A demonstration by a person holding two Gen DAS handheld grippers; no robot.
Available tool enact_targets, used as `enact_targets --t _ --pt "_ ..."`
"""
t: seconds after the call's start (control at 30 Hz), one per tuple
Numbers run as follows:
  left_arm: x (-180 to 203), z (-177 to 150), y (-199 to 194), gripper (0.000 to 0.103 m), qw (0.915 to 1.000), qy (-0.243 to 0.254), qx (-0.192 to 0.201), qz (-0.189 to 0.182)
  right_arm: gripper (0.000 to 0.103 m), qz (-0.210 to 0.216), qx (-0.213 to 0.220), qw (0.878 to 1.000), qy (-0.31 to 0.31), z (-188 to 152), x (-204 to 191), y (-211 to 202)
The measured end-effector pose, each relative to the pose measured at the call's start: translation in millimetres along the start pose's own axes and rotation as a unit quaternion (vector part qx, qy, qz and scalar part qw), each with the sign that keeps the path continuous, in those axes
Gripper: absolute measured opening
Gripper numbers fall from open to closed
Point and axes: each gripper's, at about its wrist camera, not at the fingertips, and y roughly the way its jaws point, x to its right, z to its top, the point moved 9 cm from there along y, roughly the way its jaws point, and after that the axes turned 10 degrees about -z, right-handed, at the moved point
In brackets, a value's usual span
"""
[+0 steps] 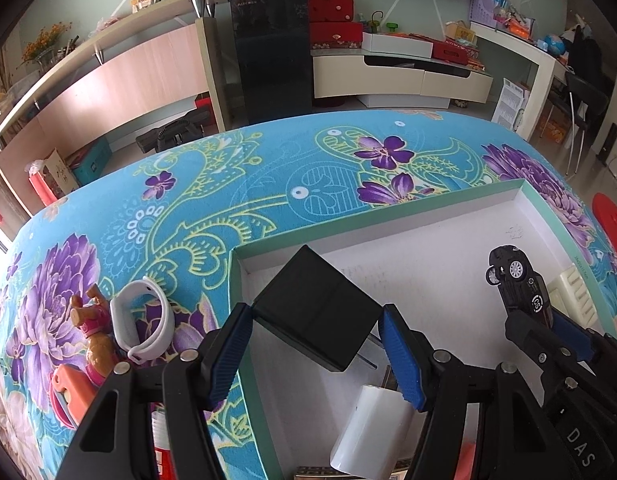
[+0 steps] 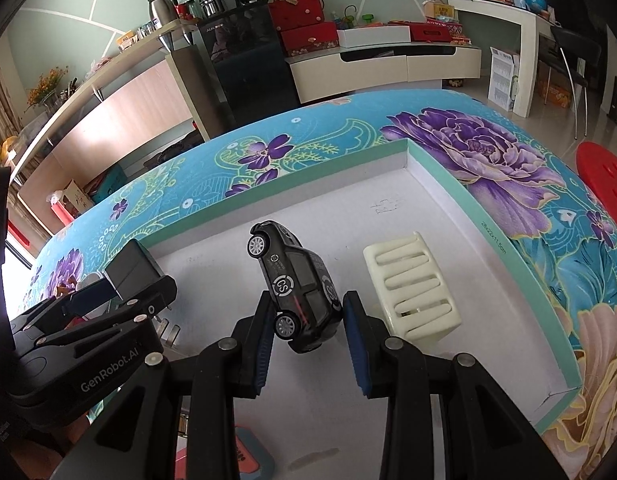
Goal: Organize rigid objects
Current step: 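Carry the car with the right tool while the left tool carries the charger over the tray, then lower and release the car with the right tool while the left tool releases the charger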
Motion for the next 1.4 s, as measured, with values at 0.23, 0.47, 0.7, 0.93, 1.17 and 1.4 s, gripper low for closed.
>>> enact_targets --t 0.23,0.47,0.7,0.93,1.17,1.4 --pt "0.1 -2.1 0.6 0.069 1.0 -0.002 -0.006 0.0 0.035 -0.004 -0.004 1.0 -0.005 -1.7 -0.6 1.2" --pt "-2.2 -3.4 -1.4 0.069 0.9999 -0.012 -0.007 -0.004 0.036 -0.006 -0.008 1.0 -0.007 -2.6 -0.8 2.0" --pt "-6.1 -1.1 -17.2 0.07 0.9998 -0.019 0.005 0.0 0.036 -0.008 -0.005 1.0 -0.01 -2.0 -1.0 -0.7" --pt "-19.4 0.6 -38.1 0.072 0.9991 -0.031 0.024 0.019 0.042 -0.003 0.011 1.0 -0.018 3.7 -4.8 -10.0" --pt "-35.4 -3.3 -54.3 0.074 0.9973 -0.049 0.039 0.039 0.042 0.002 0.029 0.999 -0.025 8.4 -9.5 -22.9" --pt "-52.6 -9.4 -63.6 0.075 0.9949 -0.069 0.045 0.058 0.042 0.005 0.036 0.999 -0.029 10.3 -13.4 -27.0"
